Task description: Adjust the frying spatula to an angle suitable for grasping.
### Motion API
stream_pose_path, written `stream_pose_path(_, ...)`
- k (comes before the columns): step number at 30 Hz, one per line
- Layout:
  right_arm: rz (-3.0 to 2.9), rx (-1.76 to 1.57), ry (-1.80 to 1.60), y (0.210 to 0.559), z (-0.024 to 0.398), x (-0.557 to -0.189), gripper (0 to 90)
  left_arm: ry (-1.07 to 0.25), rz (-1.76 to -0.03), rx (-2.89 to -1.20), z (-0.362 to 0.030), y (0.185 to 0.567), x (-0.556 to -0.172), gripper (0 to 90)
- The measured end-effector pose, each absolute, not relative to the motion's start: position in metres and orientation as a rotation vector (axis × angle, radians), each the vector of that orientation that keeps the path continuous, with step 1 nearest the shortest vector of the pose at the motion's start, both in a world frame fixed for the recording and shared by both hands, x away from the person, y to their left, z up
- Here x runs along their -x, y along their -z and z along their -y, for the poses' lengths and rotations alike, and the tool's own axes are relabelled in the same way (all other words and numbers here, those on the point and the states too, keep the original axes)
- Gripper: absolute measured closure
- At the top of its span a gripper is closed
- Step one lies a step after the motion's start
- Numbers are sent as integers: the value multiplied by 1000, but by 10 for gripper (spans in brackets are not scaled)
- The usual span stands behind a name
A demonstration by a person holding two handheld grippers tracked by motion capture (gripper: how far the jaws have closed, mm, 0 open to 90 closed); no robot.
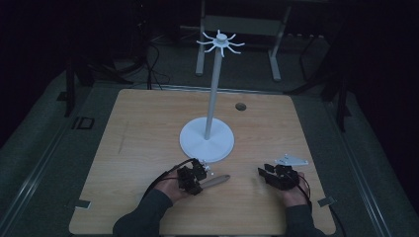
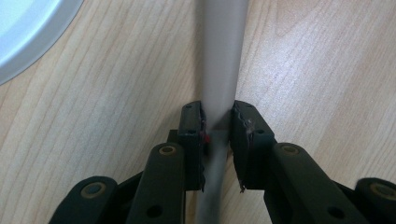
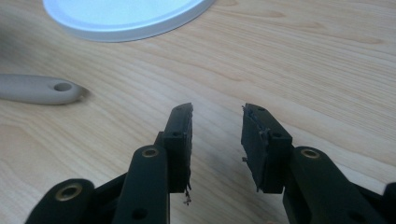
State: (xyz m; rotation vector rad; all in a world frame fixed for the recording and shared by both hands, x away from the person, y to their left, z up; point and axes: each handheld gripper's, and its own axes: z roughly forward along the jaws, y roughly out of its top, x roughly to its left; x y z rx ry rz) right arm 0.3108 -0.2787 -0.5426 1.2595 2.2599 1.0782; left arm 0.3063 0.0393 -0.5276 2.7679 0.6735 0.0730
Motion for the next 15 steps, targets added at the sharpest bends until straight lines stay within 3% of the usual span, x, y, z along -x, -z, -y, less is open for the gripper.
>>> stream_pose_path(15,-2156,-1325,-1099,542,292,-312,635,-165,-732,-2616,-50,507,-302,750)
